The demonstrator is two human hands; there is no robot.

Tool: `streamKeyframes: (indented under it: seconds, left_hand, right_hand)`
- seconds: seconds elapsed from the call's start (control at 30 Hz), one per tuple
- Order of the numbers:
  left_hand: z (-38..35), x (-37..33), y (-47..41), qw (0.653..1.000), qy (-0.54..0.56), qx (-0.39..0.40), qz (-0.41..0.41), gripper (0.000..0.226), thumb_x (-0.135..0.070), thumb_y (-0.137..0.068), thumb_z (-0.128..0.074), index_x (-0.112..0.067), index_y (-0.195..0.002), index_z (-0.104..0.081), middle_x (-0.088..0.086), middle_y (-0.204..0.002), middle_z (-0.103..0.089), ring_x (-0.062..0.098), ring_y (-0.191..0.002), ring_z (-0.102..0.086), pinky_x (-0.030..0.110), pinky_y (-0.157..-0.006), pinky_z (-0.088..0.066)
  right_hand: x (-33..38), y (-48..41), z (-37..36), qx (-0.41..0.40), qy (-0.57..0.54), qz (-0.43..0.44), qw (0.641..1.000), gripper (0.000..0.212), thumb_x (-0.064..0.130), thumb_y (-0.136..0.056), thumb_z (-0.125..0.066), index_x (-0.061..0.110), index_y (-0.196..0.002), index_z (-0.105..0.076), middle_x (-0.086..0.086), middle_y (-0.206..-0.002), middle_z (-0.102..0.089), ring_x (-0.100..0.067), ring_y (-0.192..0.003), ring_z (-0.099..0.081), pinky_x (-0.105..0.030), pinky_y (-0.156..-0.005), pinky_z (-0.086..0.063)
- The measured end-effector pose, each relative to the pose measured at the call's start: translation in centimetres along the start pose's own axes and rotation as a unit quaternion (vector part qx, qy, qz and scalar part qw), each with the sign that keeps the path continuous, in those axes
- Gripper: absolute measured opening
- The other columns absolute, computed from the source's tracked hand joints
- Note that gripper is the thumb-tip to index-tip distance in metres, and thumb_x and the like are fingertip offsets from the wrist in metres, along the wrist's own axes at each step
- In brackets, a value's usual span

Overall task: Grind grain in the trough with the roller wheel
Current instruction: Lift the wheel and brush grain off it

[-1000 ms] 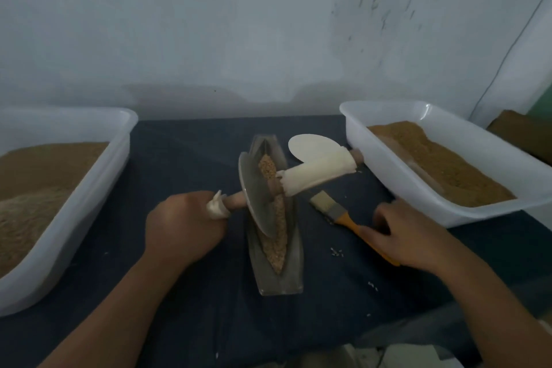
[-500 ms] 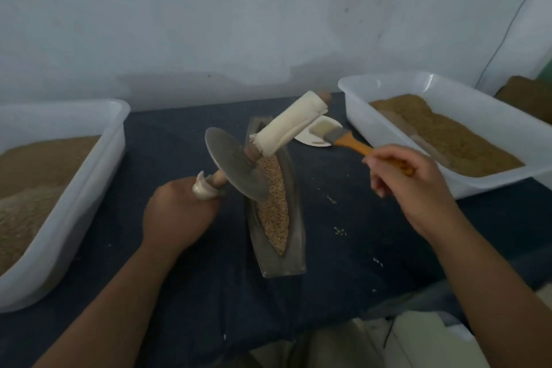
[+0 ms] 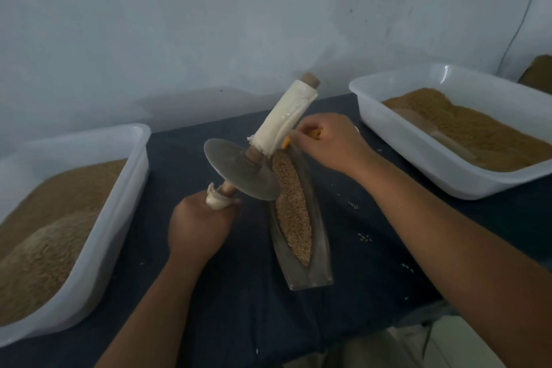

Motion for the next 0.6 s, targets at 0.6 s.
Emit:
streamKeyframes:
  seconds: [0.6]
  left_hand:
    - [-0.1,-0.2,0.1,1.0,0.004,0.008,0.012,0.02,-0.059,-0.068,-0.074,-0.04,-0.074,-0.07,-0.013,-0.063,-0.068,0.009,-0.061,-0.066,0.033,-0.059,-0.049]
  right_hand:
    - [0.9,1.5,0.1,-0.081,-0.018,0.046,0.995,0.053,0.039,-0.109,-0.044,0.015,-0.064,-0.058,0.0,-0.056,-0.055,-0.016,-0.056,-0.057,-0.028,-0.055,-0.043]
Point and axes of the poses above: each hand's wrist, its own y-axis away from the middle knuckle, its own z-axis out of the back of the hand, x = y × z, the point moved 7 cm from there along -y, towards the middle knuckle
